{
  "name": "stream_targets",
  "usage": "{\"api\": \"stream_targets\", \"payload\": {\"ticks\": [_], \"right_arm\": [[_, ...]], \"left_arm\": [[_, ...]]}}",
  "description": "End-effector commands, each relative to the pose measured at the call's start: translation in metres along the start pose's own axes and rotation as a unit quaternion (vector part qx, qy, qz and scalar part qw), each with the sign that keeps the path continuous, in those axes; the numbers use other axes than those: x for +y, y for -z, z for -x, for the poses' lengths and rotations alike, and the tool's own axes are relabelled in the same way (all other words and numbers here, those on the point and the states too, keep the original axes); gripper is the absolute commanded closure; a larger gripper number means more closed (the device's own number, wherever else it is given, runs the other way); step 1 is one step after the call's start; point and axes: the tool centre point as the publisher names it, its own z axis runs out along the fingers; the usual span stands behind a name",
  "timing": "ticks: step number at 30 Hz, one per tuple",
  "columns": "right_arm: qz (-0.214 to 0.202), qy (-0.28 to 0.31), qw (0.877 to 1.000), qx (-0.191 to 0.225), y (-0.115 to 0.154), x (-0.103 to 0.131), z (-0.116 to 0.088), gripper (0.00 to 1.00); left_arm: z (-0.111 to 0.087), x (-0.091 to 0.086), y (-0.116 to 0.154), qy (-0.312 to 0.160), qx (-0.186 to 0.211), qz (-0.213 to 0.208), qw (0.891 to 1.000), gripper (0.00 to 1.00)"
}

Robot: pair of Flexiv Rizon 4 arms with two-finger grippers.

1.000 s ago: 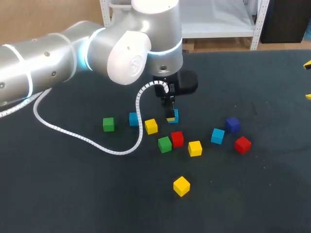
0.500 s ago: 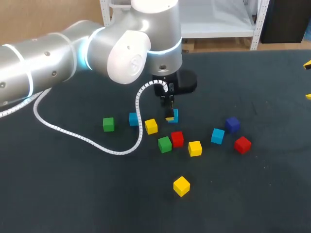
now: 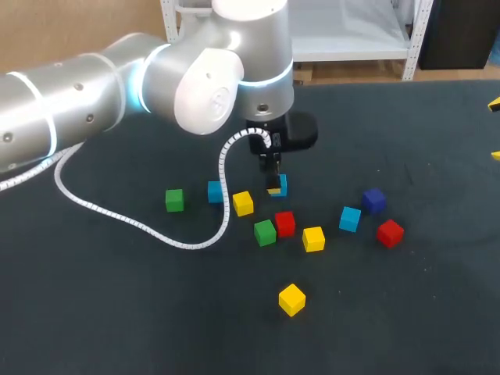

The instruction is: Place the blue cubes, place green cubes on the blue cubes, place the yellow cubes on the green cubes, then place the red cubes on the yellow cubes, and place purple cube on the red cubes.

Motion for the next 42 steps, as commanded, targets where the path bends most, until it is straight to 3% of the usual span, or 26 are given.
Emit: {"api": "stream_targets", "payload": {"ticks": [1, 4, 11, 17, 23, 30, 42], "right_arm": [[-0.001, 0.0, 1.0, 0.0, 0.0, 0.001, 0.0, 0.0], [-0.001, 0.0, 1.0, 0.0, 0.0, 0.001, 0.0, 0.0], [-0.001, 0.0, 1.0, 0.0, 0.0, 0.001, 0.0, 0.0], [-0.001, 0.0, 1.0, 0.0, 0.0, 0.001, 0.0, 0.0], [-0.001, 0.0, 1.0, 0.0, 0.0, 0.001, 0.0, 0.0], [-0.001, 0.0, 1.0, 0.0, 0.0, 0.001, 0.0, 0.0], [-0.001, 0.0, 1.0, 0.0, 0.0, 0.001, 0.0, 0.0]], "left_arm": [[0.0, 0.002, 0.001, -0.003, -0.002, -0.005, 1.0, 0.2], [0.001, -0.001, 0.006, -0.001, -0.005, -0.007, 1.0, 0.0], [-0.012, -0.008, 0.039, 0.049, -0.042, 0.008, 0.998, 0.0], [-0.033, -0.016, 0.072, 0.065, -0.021, 0.028, 0.997, 0.0], [-0.056, -0.022, 0.088, 0.03, 0.004, 0.033, 0.999, 0.0], [-0.088, -0.023, 0.086, 0.002, 0.014, 0.022, 1.0, 0.0], [-0.121, -0.01, 0.042, -0.047, 0.016, 0.016, 0.999, 0.0]]}}
